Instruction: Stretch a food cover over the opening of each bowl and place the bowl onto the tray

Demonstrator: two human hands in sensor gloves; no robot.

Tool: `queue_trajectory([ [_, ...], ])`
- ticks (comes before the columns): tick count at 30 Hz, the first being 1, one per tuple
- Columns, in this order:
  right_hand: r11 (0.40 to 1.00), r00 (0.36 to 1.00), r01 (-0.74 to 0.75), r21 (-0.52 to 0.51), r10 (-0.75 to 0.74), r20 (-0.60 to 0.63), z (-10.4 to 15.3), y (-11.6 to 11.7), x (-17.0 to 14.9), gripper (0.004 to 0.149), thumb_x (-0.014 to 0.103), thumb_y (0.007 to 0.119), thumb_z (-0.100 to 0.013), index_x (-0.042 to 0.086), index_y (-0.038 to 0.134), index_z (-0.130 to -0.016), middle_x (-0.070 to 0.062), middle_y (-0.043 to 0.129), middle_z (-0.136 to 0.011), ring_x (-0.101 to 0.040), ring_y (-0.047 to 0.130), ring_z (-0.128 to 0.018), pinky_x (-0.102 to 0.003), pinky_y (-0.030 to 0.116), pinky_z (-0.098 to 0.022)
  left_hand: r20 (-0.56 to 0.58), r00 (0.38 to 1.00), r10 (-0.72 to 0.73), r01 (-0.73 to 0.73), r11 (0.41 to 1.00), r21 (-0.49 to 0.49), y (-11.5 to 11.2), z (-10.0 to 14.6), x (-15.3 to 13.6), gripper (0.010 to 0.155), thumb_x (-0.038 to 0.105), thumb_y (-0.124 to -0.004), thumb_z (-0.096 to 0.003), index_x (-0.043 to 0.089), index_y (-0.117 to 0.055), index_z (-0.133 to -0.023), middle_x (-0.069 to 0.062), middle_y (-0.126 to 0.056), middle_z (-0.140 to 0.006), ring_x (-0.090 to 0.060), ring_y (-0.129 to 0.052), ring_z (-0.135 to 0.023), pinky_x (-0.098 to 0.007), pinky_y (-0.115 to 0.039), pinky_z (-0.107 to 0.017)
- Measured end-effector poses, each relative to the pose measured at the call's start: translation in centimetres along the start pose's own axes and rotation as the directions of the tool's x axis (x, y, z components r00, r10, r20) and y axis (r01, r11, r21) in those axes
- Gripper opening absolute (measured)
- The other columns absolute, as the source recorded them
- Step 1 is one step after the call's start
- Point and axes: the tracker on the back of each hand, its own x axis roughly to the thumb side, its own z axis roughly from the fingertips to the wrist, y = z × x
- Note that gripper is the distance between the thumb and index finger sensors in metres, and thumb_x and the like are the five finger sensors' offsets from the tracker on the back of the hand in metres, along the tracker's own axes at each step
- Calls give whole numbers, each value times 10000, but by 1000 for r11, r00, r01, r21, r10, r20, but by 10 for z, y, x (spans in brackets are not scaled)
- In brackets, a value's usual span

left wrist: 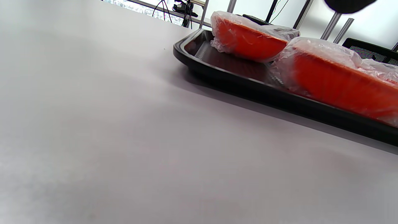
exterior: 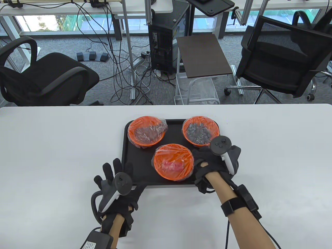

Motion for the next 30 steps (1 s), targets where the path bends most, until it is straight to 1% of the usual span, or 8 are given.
queue_trajectory([
  [3,993,990,-32,-111,46,133,25,-25,2,713,476,849,-482,59,736,-1049,-277,838,-946,-516,980,-667,-482,929,-341,-20,999,-34,34,999,-7,-2,1,3,899,852,-520,-428,469,-149,-1151,62,58,-1226,-328,98,-1142,-662,12,-730],
  [6,985,962,-98,-139,130,242,53,-38,-2,764,544,818,-490,178,612,-1129,-262,636,-1098,-601,776,-848,-616,788,-502,-9,999,-50,50,999,-12,-4,2,6,899,853,-515,-428,469,-147,-1152,65,57,-1227,-325,97,-1144,-664,12,-728],
  [9,972,926,-188,-143,224,303,78,-38,-15,810,616,781,-492,250,520,-1167,-241,431,-1184,-659,526,-965,-743,587,-588,-1,999,-54,54,998,-22,-5,3,9,895,853,-512,-430,470,-146,-1152,64,58,-1226,-326,95,-1145,-665,11,-727],
  [12,945,883,-298,-136,327,337,98,-27,-32,864,702,725,-487,289,439,-1189,-214,299,-1215,-676,352,-1010,-827,417,-588,8,998,-59,59,997,-40,-8,4,12,897,853,-509,-430,470,-141,-1152,62,63,-1226,-329,98,-1143,-667,13,-725],
  [18,904,833,-410,-121,425,354,113,6,-68,961,829,626,-458,302,327,-1204,-184,141,-1210,-685,144,-1003,-875,246,-529,25,997,-72,73,996,-54,-12,7,18,901,854,-504,-427,470,-133,-1153,54,62,-1227,-344,103,-1138,-672,18,-717],
  [21,917,874,-398,24,370,314,108,11,-79,987,849,600,-448,307,260,-1200,-161,57,-1196,-655,19,-994,-868,173,-524,40,995,-91,94,994,-63,-15,10,21,907,860,-497,-420,471,-122,-1149,53,79,-1220,-354,122,-1127,-676,26,-708],
  [23,917,867,-398,4,375,329,106,14,-82,991,855,600,-445,301,277,-1200,-163,73,-1198,-655,32,-995,-872,189,-519,50,993,-109,113,991,-67,-17,12,24,911,866,-487,-415,473,-108,-1145,54,95,-1212,-355,134,-1120,-679,31,-702],
  [30,899,866,-431,79,388,314,105,20,-87,998,851,590,-452,291,233,-1197,-166,36,-1188,-647,-6,-981,-868,176,-517,76,990,-119,123,991,-51,-17,15,32,924,878,-475,-406,476,-60,-1127,57,131,-1194,-351,160,-1108,-687,36,-693],
])
